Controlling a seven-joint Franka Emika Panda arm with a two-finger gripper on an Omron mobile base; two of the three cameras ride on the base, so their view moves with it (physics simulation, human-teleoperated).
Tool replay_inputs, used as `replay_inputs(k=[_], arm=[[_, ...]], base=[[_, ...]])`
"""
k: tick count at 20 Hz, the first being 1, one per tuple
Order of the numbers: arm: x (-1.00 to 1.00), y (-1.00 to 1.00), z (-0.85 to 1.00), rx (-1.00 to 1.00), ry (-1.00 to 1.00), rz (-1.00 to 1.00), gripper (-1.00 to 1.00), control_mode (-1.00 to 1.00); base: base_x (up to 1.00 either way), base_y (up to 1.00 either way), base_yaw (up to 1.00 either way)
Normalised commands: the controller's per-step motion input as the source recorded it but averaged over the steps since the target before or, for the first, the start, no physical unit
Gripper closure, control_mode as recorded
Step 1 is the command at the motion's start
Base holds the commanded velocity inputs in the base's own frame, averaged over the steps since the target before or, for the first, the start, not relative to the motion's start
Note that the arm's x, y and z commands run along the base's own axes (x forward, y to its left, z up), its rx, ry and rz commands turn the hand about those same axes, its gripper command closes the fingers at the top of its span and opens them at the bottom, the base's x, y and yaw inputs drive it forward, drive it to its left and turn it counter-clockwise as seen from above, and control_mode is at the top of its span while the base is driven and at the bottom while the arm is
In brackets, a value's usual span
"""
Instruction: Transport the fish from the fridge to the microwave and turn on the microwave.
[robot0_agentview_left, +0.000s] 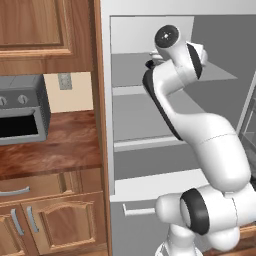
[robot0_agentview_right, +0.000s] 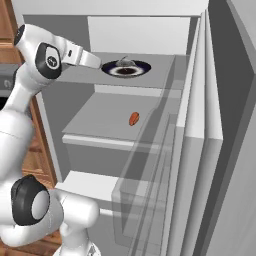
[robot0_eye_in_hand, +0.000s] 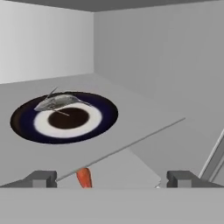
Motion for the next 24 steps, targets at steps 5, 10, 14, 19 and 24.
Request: replay_inputs(k=[5,10,14,19,24], arm=[[0.42,-0.11,-0.03,0.04,0.00,0.00,-1.00,-1.00],[0.42,-0.15,-0.03,0.09,0.04,0.00,-1.00,-1.00],[0.36,-0.06,-0.01,0.12,0.00,0.00,-1.00,-1.00],[0.27,-0.03,-0.10,0.04,0.00,0.00,-1.00,-1.00],[0.27,-0.01,-0.11,0.00,0.00,0.00,-1.00,-1.00]], base=[[0.00,0.00,0.00],[0.00,0.00,0.00],[0.00,0.00,0.00],[0.00,0.00,0.00],[0.00,0.00,0.00]])
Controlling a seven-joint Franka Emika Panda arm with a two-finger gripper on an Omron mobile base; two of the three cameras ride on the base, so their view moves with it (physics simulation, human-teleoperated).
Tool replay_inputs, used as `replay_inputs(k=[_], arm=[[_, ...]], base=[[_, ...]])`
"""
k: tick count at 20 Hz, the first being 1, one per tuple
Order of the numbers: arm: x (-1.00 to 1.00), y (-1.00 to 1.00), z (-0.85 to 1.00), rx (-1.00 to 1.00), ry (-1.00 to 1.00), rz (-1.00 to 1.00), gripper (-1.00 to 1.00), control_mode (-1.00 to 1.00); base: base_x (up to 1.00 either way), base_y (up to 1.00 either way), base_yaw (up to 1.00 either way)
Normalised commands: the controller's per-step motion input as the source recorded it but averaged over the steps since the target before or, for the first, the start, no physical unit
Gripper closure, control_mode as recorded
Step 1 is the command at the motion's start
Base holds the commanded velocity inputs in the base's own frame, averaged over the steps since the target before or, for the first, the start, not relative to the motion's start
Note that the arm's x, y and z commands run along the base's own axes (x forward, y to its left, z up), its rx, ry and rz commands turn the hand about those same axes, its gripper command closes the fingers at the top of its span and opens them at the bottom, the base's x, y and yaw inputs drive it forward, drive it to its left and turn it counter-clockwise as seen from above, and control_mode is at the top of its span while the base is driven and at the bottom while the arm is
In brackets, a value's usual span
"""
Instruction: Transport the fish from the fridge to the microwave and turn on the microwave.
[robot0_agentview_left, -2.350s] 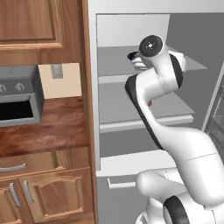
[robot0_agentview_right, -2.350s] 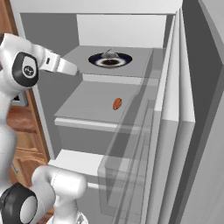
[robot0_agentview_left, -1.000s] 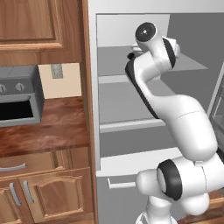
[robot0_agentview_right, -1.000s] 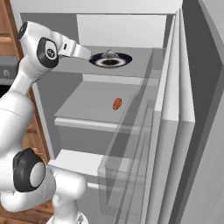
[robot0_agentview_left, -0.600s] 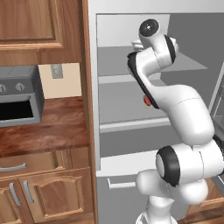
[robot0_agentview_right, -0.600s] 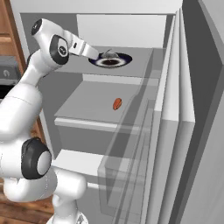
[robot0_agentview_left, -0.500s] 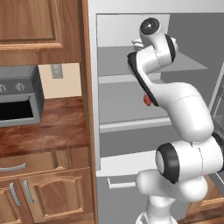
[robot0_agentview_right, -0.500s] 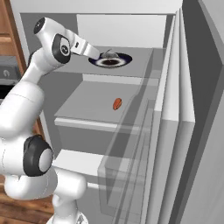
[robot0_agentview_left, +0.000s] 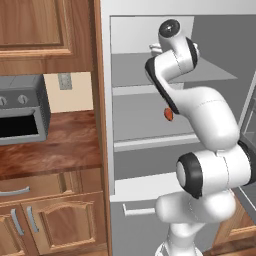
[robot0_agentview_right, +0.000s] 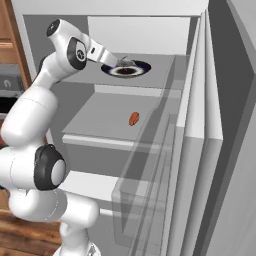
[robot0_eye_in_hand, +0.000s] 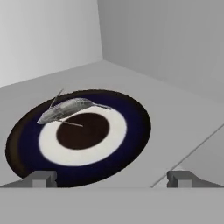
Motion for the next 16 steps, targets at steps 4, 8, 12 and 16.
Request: replay_inputs(k=[4,8,12,16], arm=[[0.31,-0.02,-0.09,0.00,0.00,0.00,-1.00,-1.00],[0.30,0.00,-0.05,0.00,0.00,0.02,-1.00,-1.00],[0.26,0.00,-0.04,-0.02,-0.03,0.07,-1.00,-1.00],[0.28,0.00,-0.02,-0.01,0.00,0.03,-1.00,-1.00]], base=[[0.00,0.00,0.00],[0.00,0.00,0.00],[0.00,0.00,0.00],[0.00,0.00,0.00]])
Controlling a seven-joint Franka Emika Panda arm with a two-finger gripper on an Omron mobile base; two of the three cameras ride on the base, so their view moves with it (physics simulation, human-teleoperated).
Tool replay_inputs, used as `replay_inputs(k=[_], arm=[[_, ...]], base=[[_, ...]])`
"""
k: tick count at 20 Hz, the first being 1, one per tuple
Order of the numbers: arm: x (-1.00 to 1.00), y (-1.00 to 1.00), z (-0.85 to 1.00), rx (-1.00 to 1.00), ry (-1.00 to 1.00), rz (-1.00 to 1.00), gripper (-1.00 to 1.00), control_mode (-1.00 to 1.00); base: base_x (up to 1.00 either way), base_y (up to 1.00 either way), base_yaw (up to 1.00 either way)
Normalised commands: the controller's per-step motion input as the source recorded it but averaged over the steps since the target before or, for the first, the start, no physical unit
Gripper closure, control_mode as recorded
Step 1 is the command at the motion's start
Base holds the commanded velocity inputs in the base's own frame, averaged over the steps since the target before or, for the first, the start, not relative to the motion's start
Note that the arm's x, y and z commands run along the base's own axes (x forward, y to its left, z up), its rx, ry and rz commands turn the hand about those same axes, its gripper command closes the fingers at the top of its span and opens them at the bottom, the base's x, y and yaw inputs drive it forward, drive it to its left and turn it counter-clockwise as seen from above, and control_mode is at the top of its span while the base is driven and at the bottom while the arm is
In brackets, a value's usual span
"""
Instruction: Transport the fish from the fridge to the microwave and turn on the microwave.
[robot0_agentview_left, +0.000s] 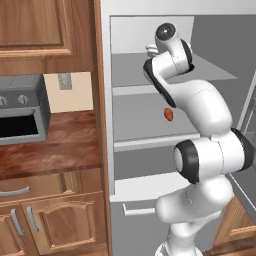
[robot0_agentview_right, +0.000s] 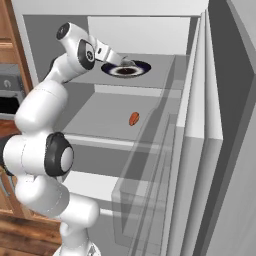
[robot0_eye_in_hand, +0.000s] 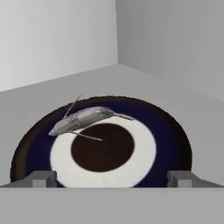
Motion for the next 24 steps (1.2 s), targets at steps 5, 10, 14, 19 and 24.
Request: replay_inputs(k=[5,10,14,19,24], arm=[[0.31,-0.03,0.00,-0.03,0.00,0.02,-1.00,-1.00],[0.27,-0.02,-0.01,-0.03,0.00,0.00,-1.00,-1.00],[0.27,0.00,0.00,-0.04,0.00,0.00,-1.00,-1.00],[0.26,-0.02,0.00,0.00,0.00,0.00,-1.00,-1.00],[0.23,-0.03,0.00,0.00,0.02,0.00,-1.00,-1.00]], base=[[0.00,0.00,0.00],[0.00,0.00,0.00],[0.00,0.00,0.00],[0.00,0.00,0.00],[0.00,0.00,0.00]])
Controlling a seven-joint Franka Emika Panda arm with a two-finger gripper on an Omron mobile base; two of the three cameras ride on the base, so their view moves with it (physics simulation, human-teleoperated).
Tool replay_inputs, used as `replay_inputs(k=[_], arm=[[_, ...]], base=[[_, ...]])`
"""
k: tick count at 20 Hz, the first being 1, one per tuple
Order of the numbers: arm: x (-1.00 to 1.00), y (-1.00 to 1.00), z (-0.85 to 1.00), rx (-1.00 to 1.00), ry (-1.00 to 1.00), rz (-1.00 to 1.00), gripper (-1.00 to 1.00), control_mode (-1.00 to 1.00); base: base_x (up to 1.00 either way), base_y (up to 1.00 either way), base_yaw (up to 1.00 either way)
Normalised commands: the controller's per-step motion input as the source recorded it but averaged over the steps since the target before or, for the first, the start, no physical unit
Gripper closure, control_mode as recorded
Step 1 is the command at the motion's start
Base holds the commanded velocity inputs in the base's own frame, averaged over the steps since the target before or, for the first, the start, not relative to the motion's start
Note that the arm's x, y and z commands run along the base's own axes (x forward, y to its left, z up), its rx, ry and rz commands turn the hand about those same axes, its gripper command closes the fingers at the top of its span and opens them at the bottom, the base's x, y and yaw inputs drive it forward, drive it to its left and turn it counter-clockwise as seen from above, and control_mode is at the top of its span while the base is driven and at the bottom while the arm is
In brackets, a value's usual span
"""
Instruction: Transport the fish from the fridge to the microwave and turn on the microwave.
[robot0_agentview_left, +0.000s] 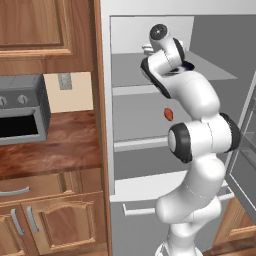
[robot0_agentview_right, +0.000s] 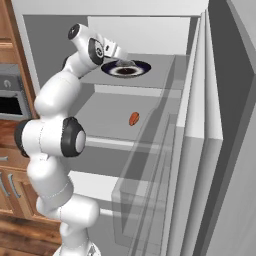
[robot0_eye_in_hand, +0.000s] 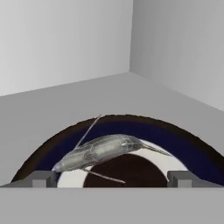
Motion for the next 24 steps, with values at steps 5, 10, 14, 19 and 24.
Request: replay_inputs(k=[5,10,14,19,24], arm=[[0.21,-0.09,0.00,0.00,0.02,0.00,-1.00,-1.00],[0.15,-0.07,-0.03,0.00,0.04,0.00,-1.00,-1.00],[0.05,-0.05,-0.10,0.00,0.03,0.00,-1.00,-1.00],[0.02,-0.05,-0.13,0.00,0.01,0.00,-1.00,-1.00],[0.07,-0.06,-0.08,0.00,0.00,0.00,-1.00,-1.00]], base=[[0.00,0.00,0.00],[0.00,0.00,0.00],[0.00,0.00,0.00],[0.00,0.00,0.00],[0.00,0.00,0.00]])
